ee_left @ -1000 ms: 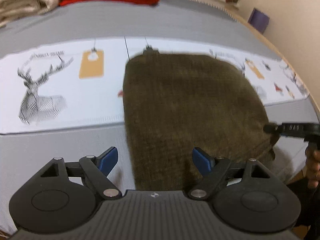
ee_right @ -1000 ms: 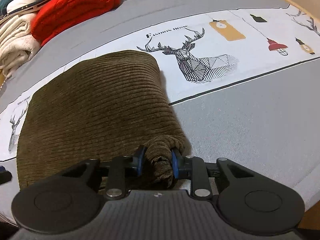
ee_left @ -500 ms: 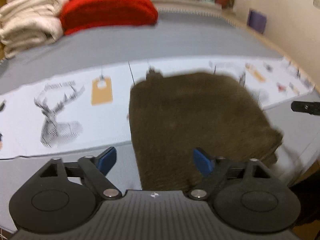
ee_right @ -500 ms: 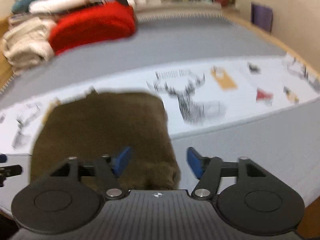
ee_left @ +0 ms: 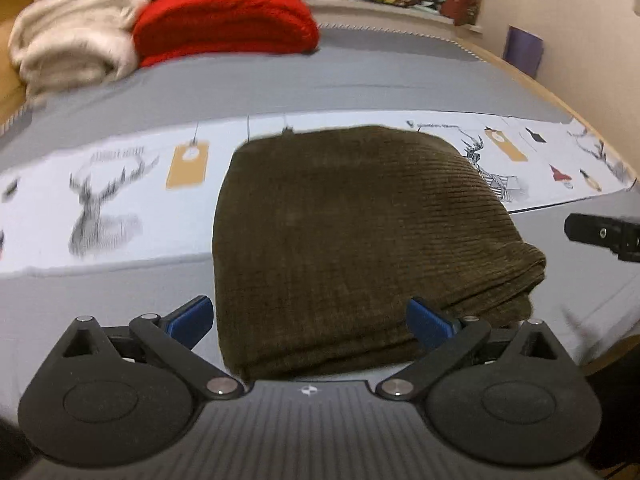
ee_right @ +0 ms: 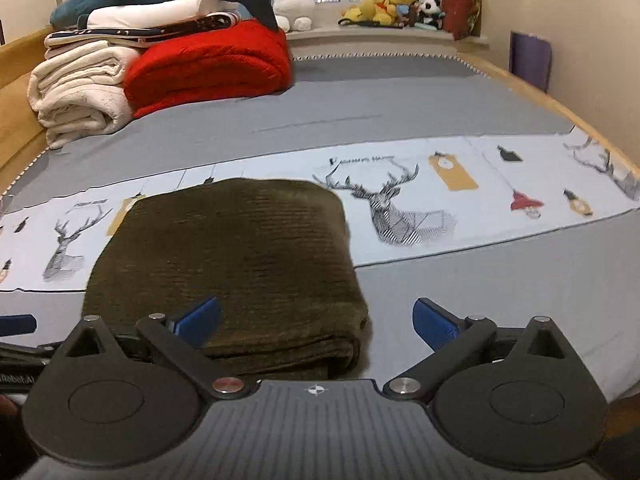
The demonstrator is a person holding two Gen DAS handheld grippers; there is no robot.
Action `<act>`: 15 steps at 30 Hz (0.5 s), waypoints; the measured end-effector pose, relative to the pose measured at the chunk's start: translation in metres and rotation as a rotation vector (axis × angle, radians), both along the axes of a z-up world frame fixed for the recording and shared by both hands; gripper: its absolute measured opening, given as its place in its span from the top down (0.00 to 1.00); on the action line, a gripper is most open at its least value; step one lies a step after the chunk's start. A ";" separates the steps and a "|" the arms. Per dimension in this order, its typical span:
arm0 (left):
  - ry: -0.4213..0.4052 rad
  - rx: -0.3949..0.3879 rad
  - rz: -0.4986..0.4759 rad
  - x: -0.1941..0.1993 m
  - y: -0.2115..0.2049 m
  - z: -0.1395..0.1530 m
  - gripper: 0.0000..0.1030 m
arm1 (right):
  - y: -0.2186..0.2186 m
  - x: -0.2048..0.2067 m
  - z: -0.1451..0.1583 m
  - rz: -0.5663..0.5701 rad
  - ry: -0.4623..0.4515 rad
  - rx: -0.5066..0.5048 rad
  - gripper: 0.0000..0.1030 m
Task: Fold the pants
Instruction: 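Open the right gripper and pull both grippers back from the bundle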
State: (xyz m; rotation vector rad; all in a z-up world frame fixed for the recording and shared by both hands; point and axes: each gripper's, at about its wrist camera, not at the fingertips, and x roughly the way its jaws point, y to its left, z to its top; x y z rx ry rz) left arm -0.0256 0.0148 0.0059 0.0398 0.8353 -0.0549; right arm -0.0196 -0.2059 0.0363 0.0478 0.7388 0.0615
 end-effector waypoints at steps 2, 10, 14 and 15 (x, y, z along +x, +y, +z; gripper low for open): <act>-0.030 0.040 -0.015 0.003 -0.003 -0.002 0.00 | 0.002 0.003 -0.003 0.006 -0.001 -0.033 0.01; 0.006 -0.035 0.014 0.009 0.010 -0.005 0.00 | 0.005 0.004 -0.009 0.016 0.030 -0.023 0.01; 0.011 -0.030 0.021 0.012 0.012 -0.008 0.00 | 0.012 0.005 -0.011 0.029 0.029 -0.041 0.01; 0.015 -0.033 0.024 0.013 0.013 -0.008 0.00 | 0.013 0.006 -0.011 0.030 0.030 -0.040 0.01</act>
